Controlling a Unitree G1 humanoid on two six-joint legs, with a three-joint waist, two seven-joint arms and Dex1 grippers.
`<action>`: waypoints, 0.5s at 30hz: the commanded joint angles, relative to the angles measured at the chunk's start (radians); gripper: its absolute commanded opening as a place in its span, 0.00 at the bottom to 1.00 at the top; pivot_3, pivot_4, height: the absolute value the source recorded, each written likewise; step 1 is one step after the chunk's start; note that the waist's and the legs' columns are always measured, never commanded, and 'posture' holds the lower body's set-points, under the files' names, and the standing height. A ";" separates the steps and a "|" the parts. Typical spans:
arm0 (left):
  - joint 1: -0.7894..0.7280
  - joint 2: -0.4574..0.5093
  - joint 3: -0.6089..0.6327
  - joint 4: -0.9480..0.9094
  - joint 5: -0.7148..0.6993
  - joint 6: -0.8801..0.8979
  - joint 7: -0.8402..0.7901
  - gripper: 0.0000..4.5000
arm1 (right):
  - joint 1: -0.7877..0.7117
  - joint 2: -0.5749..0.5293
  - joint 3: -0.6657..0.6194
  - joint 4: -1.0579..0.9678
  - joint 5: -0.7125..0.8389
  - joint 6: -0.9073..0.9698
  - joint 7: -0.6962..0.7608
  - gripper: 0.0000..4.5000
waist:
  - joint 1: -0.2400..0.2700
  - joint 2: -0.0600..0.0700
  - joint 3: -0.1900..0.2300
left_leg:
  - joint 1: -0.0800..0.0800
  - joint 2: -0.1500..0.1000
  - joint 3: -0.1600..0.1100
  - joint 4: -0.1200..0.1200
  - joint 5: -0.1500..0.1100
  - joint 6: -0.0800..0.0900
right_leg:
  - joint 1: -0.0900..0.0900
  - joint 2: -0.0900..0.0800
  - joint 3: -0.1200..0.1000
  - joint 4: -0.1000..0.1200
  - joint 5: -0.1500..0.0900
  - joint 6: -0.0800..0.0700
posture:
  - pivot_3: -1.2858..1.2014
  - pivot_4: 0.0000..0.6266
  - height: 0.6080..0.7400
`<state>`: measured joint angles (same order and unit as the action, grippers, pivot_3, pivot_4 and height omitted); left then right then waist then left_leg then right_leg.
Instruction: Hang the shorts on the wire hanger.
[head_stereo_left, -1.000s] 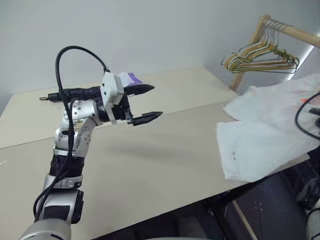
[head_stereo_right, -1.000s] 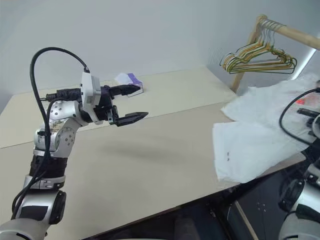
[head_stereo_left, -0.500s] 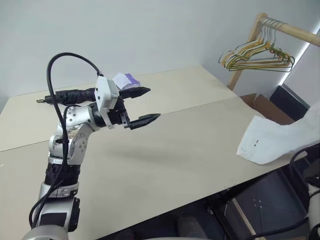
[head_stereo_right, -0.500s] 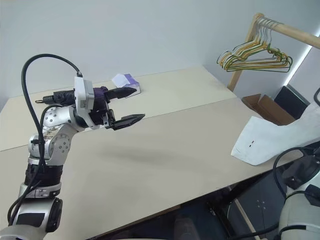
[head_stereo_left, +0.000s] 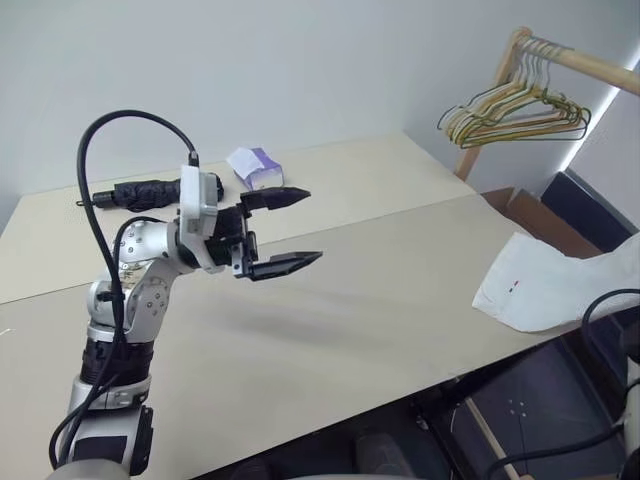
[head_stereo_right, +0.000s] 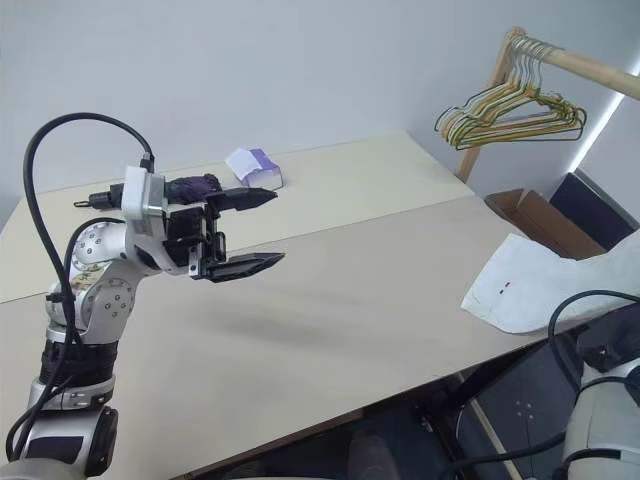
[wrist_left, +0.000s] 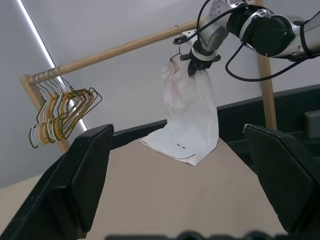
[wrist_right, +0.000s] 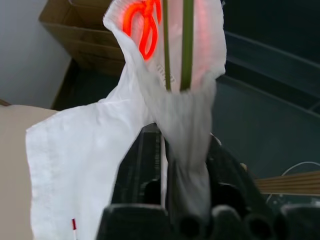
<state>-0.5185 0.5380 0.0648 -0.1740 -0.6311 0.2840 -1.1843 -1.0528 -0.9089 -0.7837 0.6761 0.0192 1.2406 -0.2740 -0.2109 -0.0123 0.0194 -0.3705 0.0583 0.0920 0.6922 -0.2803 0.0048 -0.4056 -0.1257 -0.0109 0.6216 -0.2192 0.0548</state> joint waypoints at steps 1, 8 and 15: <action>-0.022 0.008 0.016 -0.010 -0.001 -0.021 0.009 1.00 | -0.009 -0.006 0.055 -0.061 -0.004 -0.014 -0.011 0.53 | 0.000 0.000 0.000 | 0.001 0.000 0.000 0.000 0.000 0.000 | 0.001 0.000 0.000 0.000 0.000 0.000 | 0.44 0.00 1.00; -0.028 0.006 0.014 -0.006 -0.003 -0.026 0.018 1.00 | 0.040 -0.003 0.189 -0.181 -0.071 -0.058 -0.057 1.00 | 0.000 0.001 0.000 | 0.001 -0.003 -0.002 0.000 0.000 0.000 | 0.002 0.000 0.003 -0.001 -0.001 0.001 | 0.44 0.00 1.00; -0.032 -0.001 0.020 0.001 -0.021 -0.029 0.013 1.00 | 0.091 0.089 0.277 -0.440 -0.160 -0.035 -0.136 1.00 | -0.003 0.002 0.001 | 0.001 -0.007 -0.006 0.000 0.000 0.001 | 0.002 0.000 0.007 -0.001 -0.001 0.003 | 0.44 0.00 1.00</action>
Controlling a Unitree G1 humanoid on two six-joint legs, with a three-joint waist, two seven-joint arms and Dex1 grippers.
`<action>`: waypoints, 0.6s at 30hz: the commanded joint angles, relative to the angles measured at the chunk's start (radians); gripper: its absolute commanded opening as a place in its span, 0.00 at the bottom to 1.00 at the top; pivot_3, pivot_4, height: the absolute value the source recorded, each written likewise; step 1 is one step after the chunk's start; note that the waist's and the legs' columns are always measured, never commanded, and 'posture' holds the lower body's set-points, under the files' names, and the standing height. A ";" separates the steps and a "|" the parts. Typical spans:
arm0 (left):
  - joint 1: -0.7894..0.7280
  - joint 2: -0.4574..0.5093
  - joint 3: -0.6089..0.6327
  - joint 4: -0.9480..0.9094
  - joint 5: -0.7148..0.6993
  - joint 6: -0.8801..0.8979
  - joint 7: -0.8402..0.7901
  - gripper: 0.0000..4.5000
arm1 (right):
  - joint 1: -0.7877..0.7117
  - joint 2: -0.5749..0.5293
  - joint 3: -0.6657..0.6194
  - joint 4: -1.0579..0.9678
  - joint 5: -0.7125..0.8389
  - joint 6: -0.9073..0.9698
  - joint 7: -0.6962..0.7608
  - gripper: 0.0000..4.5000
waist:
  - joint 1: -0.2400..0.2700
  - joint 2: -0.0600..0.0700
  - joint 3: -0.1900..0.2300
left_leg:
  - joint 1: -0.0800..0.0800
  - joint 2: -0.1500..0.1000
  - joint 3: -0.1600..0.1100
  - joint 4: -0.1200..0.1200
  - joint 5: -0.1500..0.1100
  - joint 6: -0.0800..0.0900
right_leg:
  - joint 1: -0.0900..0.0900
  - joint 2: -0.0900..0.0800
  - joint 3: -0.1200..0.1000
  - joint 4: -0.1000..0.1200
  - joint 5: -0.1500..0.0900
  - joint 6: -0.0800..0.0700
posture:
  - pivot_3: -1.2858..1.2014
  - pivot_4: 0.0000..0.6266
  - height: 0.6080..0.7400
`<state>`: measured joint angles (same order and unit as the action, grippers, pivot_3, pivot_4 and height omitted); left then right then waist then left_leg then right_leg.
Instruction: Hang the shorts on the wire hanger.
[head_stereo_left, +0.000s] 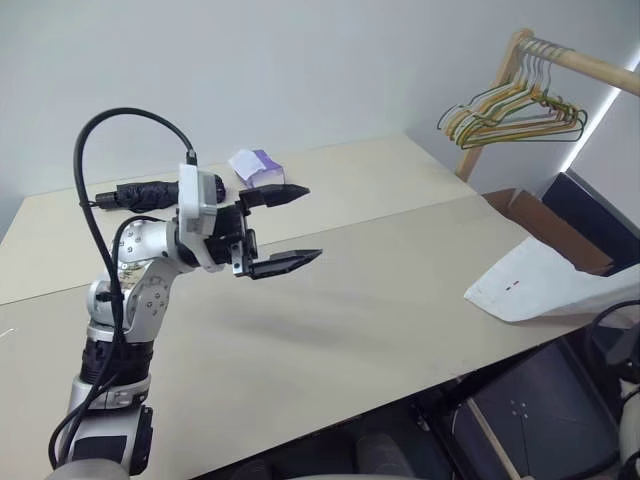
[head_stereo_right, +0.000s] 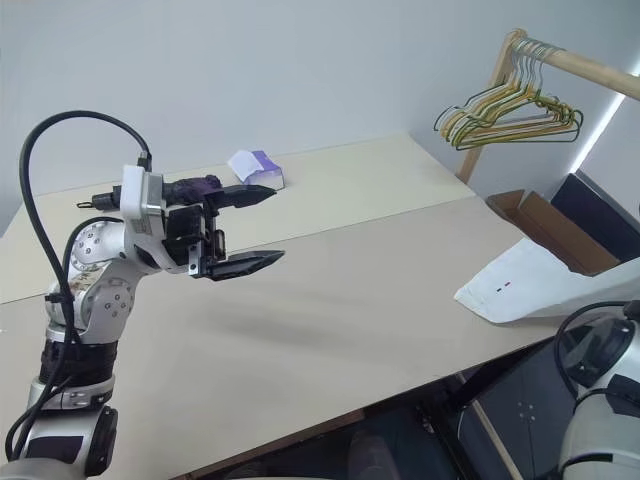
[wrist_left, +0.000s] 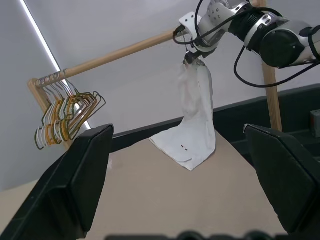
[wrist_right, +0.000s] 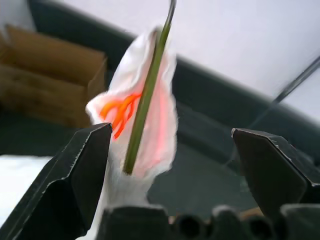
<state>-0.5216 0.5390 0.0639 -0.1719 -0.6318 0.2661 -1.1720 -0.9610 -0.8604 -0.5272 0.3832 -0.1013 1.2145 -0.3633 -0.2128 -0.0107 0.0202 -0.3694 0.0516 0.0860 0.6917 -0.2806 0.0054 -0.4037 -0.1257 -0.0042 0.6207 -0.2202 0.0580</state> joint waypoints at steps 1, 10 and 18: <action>-0.028 -0.002 0.020 0.000 -0.018 -0.013 0.002 1.00 | 0.011 0.062 0.027 -0.195 -0.053 -0.019 -0.059 1.00 | -0.002 0.000 0.000 | 0.000 0.000 0.000 0.000 0.000 0.000 | 0.000 0.000 0.001 0.000 0.000 0.001 | 0.44 0.00 1.00; 0.011 0.026 0.036 0.007 0.032 0.008 0.081 1.00 | 0.146 0.159 0.363 -0.519 -0.188 -0.221 -0.002 1.00 | 0.001 0.000 0.000 | 0.001 -0.001 -0.004 0.000 0.000 0.001 | -0.001 0.001 0.004 0.001 -0.001 0.004 | 0.46 0.00 1.00; 0.103 0.050 0.116 -0.044 0.024 0.041 0.190 1.00 | 0.176 0.194 0.603 -0.544 -0.231 -0.408 0.188 1.00 | 0.033 -0.002 0.002 | 0.000 -0.002 -0.007 0.000 -0.001 0.001 | -0.001 0.001 0.004 0.001 0.000 0.002 | 0.51 0.00 1.00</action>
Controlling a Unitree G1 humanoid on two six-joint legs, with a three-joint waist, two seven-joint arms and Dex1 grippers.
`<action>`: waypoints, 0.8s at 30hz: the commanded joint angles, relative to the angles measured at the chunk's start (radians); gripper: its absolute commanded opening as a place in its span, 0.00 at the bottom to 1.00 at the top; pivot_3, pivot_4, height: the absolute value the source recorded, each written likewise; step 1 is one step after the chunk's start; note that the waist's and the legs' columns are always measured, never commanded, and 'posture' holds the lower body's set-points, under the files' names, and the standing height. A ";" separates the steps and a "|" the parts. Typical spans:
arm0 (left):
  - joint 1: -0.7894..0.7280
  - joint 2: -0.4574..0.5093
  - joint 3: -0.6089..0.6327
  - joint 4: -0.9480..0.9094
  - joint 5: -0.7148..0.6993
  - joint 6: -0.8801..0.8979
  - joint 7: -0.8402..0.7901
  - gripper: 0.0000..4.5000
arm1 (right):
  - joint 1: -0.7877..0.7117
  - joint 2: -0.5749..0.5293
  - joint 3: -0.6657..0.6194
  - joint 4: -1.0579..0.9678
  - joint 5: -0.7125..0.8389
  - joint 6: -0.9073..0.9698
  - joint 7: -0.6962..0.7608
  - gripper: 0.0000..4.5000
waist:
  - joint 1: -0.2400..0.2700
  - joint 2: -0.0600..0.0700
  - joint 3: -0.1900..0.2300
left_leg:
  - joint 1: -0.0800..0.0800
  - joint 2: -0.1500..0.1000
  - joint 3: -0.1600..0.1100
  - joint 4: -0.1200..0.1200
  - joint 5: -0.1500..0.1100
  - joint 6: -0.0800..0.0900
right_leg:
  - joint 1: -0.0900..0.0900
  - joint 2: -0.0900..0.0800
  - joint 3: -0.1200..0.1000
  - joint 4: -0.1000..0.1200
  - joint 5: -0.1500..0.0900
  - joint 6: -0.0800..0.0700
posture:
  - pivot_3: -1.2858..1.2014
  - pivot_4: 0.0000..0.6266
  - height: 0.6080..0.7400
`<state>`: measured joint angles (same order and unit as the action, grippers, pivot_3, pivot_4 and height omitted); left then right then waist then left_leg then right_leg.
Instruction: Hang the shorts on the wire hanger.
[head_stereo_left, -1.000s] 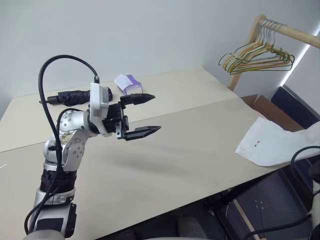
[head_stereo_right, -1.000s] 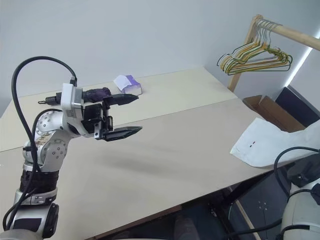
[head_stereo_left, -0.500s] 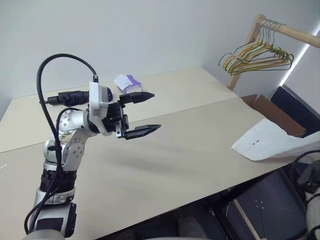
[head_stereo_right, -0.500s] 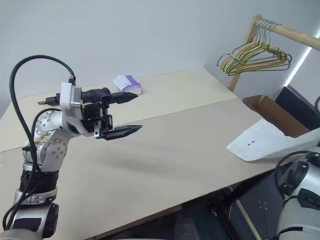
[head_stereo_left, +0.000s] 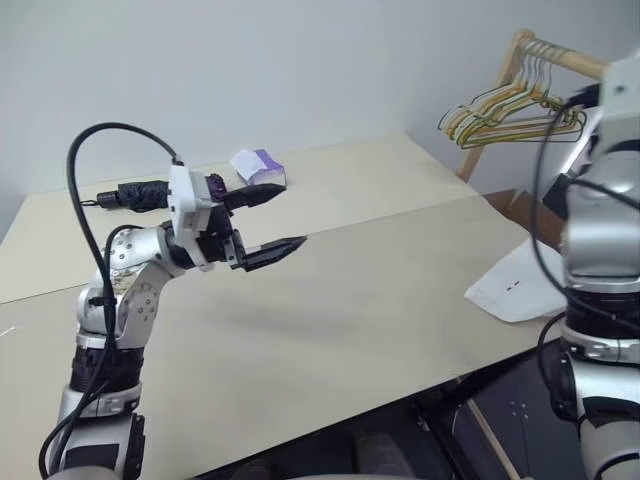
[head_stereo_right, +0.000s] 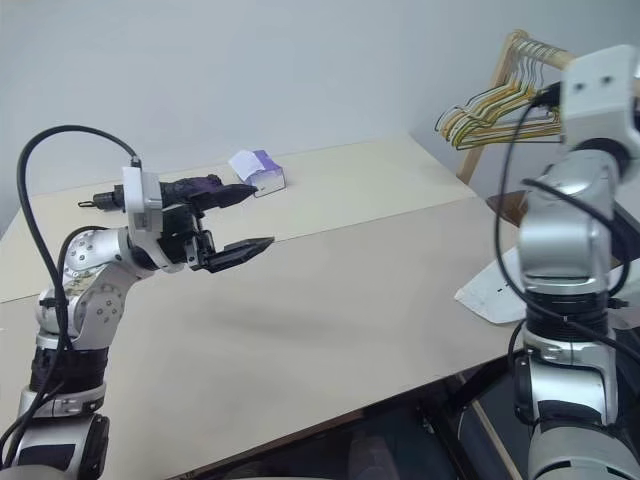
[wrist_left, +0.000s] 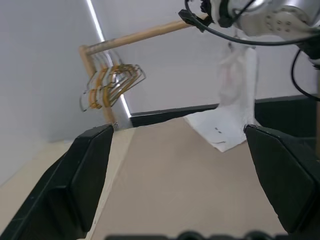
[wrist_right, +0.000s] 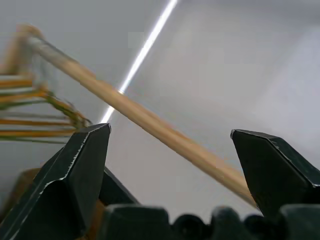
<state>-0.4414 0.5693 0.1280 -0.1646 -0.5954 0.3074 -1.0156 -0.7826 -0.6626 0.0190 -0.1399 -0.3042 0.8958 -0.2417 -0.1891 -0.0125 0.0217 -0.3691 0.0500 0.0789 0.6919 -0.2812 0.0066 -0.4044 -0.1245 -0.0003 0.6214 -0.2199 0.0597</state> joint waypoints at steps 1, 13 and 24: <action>0.042 0.021 0.062 -0.068 -0.011 0.001 0.050 1.00 | 0.004 -0.005 0.084 -0.011 -0.029 -0.121 0.100 1.00 | 0.017 -0.001 0.000 | 0.000 0.000 0.000 0.000 0.000 0.000 | 0.000 0.000 0.000 -0.001 0.000 0.000 | 0.52 0.00 1.00; 0.254 0.057 0.098 -0.171 0.039 -0.010 0.141 1.00 | 0.078 0.021 0.199 0.028 0.074 -0.233 0.545 1.00 | 0.175 -0.003 0.002 | -0.002 0.001 0.006 -0.003 0.000 0.000 | 0.000 0.001 -0.006 -0.006 0.001 -0.002 | 0.57 0.00 1.00; 0.340 0.050 0.051 -0.147 0.133 -0.036 0.184 1.00 | 0.241 -0.053 0.343 -0.039 0.061 -0.305 0.838 1.00 | 0.243 -0.004 0.002 | -0.009 0.001 0.003 -0.004 0.000 0.000 | -0.002 0.001 -0.013 -0.011 0.001 -0.003 | 0.58 0.00 1.00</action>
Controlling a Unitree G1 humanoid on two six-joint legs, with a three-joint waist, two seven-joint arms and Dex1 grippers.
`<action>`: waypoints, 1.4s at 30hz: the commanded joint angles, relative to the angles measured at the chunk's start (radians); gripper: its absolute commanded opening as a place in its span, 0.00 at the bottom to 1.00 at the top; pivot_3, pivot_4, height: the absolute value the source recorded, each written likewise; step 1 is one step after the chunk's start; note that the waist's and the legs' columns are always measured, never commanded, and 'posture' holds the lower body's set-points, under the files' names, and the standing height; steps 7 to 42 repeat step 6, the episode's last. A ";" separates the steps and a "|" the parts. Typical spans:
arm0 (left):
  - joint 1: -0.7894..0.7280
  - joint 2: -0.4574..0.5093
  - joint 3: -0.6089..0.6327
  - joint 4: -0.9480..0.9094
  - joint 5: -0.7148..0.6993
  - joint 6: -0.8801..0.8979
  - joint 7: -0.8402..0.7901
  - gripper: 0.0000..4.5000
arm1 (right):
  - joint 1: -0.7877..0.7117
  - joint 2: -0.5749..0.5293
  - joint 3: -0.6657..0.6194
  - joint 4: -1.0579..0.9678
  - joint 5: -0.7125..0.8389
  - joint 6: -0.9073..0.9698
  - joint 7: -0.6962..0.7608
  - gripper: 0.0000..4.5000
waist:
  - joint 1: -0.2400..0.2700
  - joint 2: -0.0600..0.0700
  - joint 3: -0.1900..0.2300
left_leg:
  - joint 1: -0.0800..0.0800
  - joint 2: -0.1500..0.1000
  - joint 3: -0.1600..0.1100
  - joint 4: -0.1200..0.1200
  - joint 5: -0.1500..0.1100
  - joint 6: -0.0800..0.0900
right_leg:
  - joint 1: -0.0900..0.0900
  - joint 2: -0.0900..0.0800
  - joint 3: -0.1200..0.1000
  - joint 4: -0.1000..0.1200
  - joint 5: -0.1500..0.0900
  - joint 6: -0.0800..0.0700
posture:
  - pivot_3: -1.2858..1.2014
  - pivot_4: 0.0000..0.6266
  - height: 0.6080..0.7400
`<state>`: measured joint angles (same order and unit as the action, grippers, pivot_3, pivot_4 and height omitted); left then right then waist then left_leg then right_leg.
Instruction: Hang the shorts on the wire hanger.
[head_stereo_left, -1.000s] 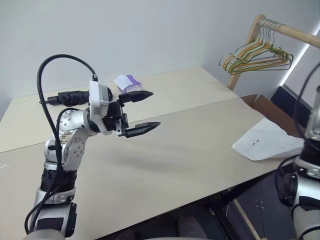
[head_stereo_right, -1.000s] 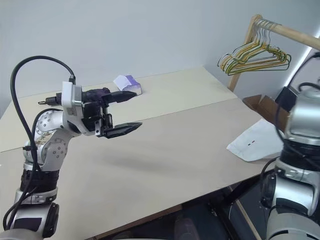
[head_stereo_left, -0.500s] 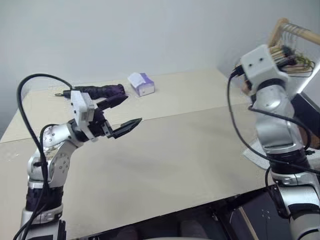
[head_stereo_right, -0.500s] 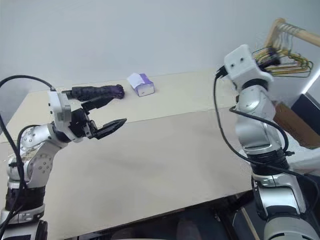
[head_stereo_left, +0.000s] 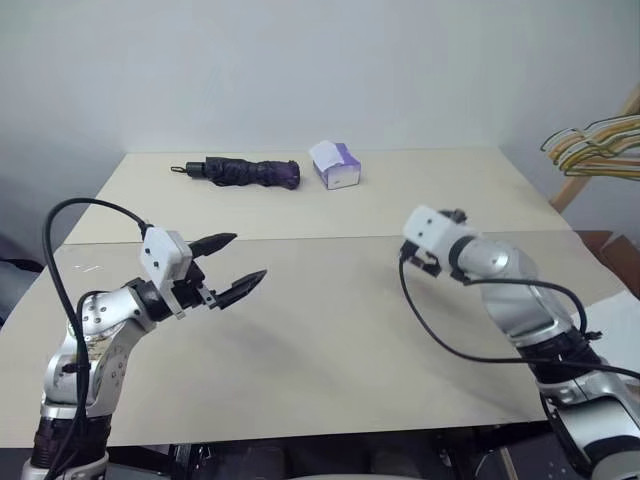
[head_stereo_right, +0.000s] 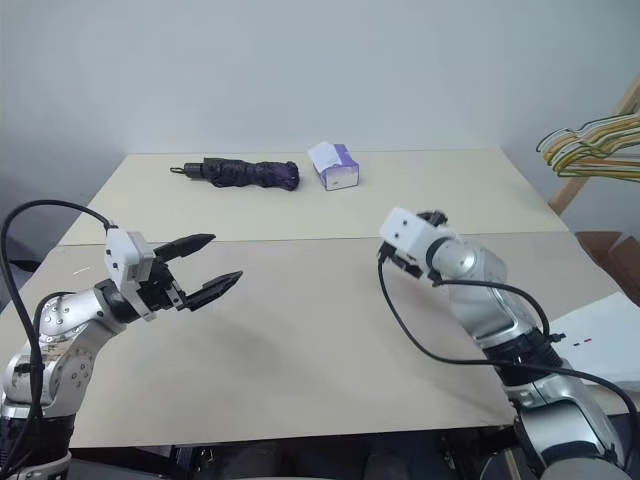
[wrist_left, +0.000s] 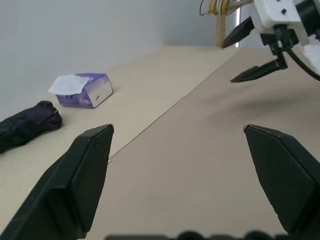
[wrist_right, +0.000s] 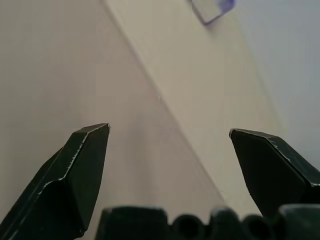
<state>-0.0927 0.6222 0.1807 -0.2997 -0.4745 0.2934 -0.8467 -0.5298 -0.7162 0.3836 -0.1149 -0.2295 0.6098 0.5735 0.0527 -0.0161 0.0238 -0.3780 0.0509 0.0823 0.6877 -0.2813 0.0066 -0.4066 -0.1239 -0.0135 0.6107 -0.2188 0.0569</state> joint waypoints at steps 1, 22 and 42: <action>-0.010 -0.002 -0.006 -0.008 0.020 -0.025 0.016 1.00 | -0.009 0.005 -0.022 -0.068 -0.017 -0.015 0.025 1.00 | 0.002 0.000 0.000 | 0.000 0.000 0.000 0.000 0.000 0.000 | 0.000 0.000 0.000 0.000 0.000 0.000 | 0.58 0.00 1.00; -0.033 0.001 -0.019 0.027 0.042 -0.024 0.018 1.00 | -0.006 0.013 -0.029 -0.062 -0.034 0.002 0.028 1.00 | 0.001 0.000 0.000 | 0.002 0.000 0.000 0.000 0.001 -0.001 | 0.001 0.000 0.000 0.001 0.001 -0.001 | 0.57 0.00 1.00; -0.033 0.001 -0.019 0.027 0.042 -0.024 0.018 1.00 | -0.006 0.013 -0.029 -0.062 -0.034 0.002 0.028 1.00 | 0.001 0.000 0.000 | 0.002 0.000 0.000 0.000 0.001 -0.001 | 0.001 0.000 0.000 0.001 0.001 -0.001 | 0.57 0.00 1.00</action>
